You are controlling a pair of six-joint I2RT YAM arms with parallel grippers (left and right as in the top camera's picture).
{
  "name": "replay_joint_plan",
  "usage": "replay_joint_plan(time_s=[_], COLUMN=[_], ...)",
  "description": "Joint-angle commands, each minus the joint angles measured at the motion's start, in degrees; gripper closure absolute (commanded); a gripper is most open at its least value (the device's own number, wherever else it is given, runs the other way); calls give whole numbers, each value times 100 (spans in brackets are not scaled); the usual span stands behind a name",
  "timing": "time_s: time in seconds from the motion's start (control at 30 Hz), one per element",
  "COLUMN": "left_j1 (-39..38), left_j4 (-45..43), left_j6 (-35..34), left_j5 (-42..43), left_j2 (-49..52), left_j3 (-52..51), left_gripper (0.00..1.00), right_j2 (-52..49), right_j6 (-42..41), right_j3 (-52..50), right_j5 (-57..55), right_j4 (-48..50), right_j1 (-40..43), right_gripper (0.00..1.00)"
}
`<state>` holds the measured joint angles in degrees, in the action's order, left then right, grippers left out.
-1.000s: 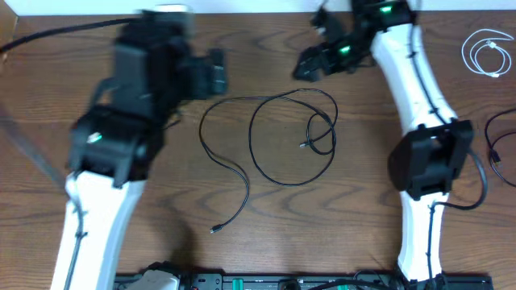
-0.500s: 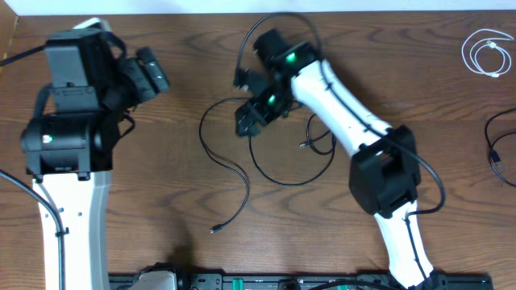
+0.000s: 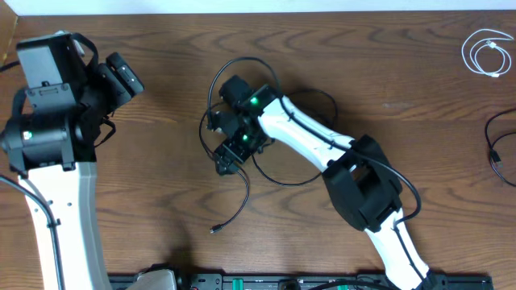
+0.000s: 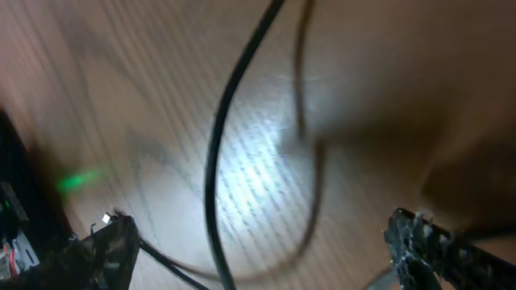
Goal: Untangle cables
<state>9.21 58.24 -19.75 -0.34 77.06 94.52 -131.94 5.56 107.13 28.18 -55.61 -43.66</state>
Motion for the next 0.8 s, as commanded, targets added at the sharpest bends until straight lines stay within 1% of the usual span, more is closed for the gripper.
replay_joint_plan(time_s=[0.0,0.13,0.27,0.37,0.4,0.47,0.5,0.57,0.6,0.63,0.77], left_j1=[22,22,22,22,22,22,22,20,20,20,20], left_j4=[42,44,44,48,46,48,48,50,48,48,48], left_j6=[-74,-74,-74,-74,-72,-72,-72,-74,-74,-74,-74], left_j5=[-13,-15,-13,-15,-15,-15,-15,-15,-15,-15,-15], left_j2=[96,118,118,118,118,118,118,118,118,118,118], left_j3=[33,33,33,33,33,33,31,31,31,31,31], left_gripper=[4,4,4,4,4,4,4,4,3,4,4], right_j2=[129,127,9,-168,-190,-188,-188,-188,-188,-177,-42], right_j6=[-109,-190,-190,-188,-190,-247,-302,-356,-389,-433,-472], right_j3=[-155,-186,-199,-199,-197,-181,-166,-155,-153,-140,-28], right_j5=[-39,-87,-90,-90,-87,-85,-85,-72,-59,-55,-17], right_j4=[52,63,76,74,76,79,85,105,118,116,50], right_j1=[-105,-153,-234,-295,-293,-256,-236,-188,-166,-133,35], right_gripper=[9,18,23,27,30,48,61,83,92,99,99])
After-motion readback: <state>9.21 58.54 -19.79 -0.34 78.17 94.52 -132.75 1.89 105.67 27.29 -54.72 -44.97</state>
